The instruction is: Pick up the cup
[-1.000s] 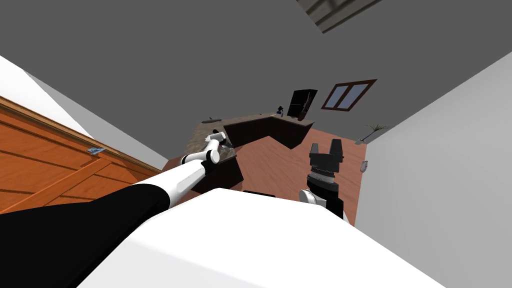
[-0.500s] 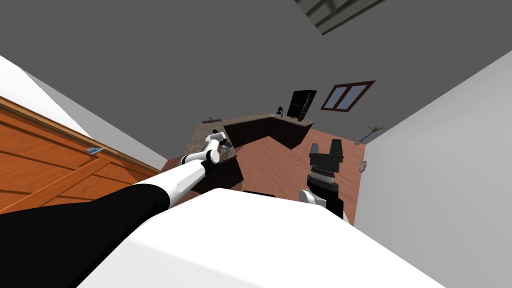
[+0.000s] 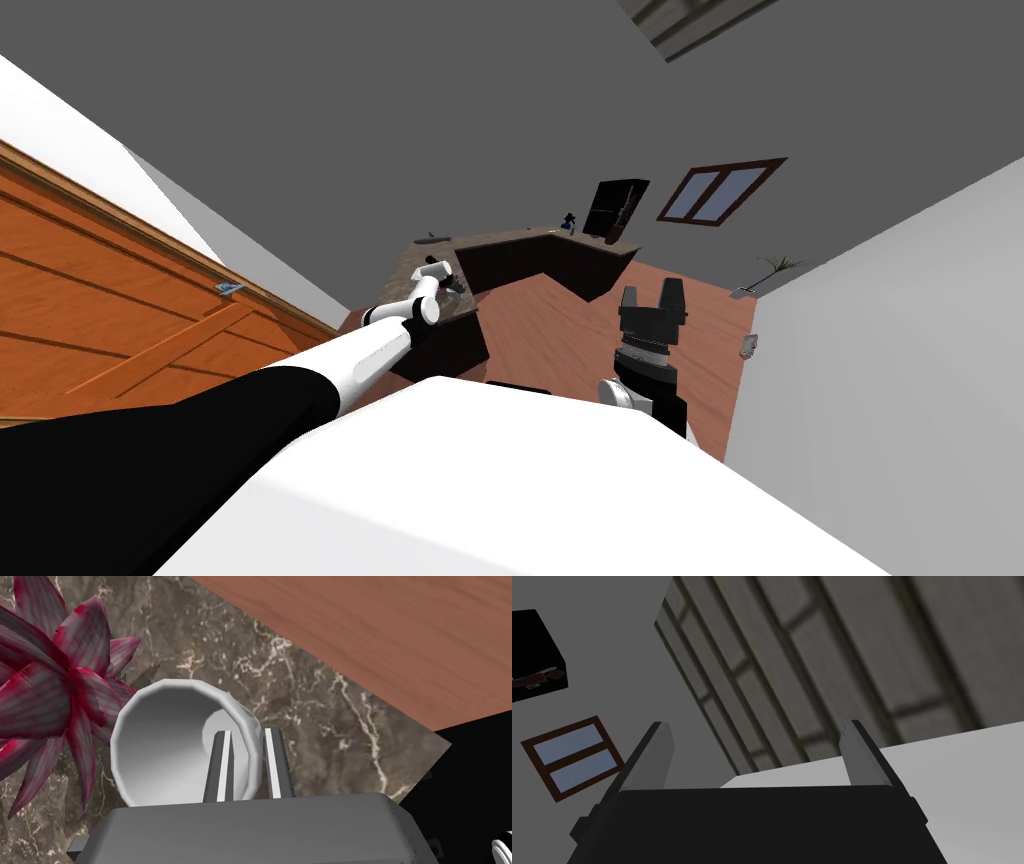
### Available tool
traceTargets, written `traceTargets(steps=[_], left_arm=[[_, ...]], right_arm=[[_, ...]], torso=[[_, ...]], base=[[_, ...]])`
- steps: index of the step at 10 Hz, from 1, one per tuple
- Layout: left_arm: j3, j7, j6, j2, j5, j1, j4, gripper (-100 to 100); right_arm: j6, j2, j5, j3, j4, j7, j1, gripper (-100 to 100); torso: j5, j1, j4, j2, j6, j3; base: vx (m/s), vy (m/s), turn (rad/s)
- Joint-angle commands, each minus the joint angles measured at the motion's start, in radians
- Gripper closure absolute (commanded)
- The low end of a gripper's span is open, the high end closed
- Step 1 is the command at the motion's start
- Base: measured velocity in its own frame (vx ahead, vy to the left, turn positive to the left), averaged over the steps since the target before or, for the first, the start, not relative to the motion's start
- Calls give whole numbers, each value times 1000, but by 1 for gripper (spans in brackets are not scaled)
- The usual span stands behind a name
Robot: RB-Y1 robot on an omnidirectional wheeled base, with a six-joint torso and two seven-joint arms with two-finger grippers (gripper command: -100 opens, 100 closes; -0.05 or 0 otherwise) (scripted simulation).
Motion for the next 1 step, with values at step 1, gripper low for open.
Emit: traceTargets(steps=[1], left_arm=[[0, 0, 0, 0, 0, 0, 0, 0]], right_arm=[[0, 0, 0, 0, 0, 0, 0, 0]], torso=[[0, 0, 0, 0, 0, 0]], base=[[0, 0, 0]])
